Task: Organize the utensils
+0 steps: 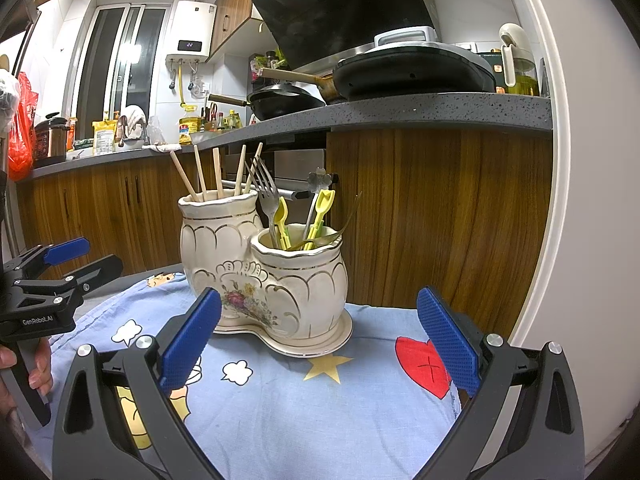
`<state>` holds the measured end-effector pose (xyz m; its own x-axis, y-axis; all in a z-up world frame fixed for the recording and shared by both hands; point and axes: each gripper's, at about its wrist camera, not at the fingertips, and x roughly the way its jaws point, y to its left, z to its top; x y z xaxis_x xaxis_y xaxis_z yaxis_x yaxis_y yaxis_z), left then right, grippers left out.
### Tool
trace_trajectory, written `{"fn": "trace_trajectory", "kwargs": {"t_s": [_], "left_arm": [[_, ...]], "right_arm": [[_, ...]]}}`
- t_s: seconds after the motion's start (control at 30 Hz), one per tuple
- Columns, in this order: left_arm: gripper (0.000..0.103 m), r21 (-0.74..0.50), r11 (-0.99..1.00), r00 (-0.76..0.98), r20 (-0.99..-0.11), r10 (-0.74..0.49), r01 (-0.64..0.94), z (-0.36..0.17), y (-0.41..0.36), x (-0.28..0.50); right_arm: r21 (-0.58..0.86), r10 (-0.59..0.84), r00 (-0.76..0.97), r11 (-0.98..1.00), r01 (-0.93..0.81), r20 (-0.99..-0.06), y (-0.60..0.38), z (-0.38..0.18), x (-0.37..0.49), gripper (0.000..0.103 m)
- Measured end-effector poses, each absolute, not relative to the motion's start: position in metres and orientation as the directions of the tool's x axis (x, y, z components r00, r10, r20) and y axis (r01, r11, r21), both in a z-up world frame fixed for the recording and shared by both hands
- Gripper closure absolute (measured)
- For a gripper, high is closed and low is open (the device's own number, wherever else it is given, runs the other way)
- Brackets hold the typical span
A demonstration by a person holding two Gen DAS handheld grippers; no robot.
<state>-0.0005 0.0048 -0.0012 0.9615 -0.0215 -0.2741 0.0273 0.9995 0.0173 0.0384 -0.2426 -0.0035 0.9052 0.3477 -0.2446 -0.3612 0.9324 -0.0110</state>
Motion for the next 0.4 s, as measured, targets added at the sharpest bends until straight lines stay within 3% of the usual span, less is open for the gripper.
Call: {"fn": "trace_trajectory", "kwargs": {"t_s": [0.4], "left_arm": [[0.007,0.014,1.0,0.961,-0.278,-0.003,0.007,-0.0028,0.0072,0.0016]], "right_arm": [[-0.011,0.348,0.905,0.932,-0.361,-0.244,-0.2429,-0.0035,0.0387,0.006]]}}
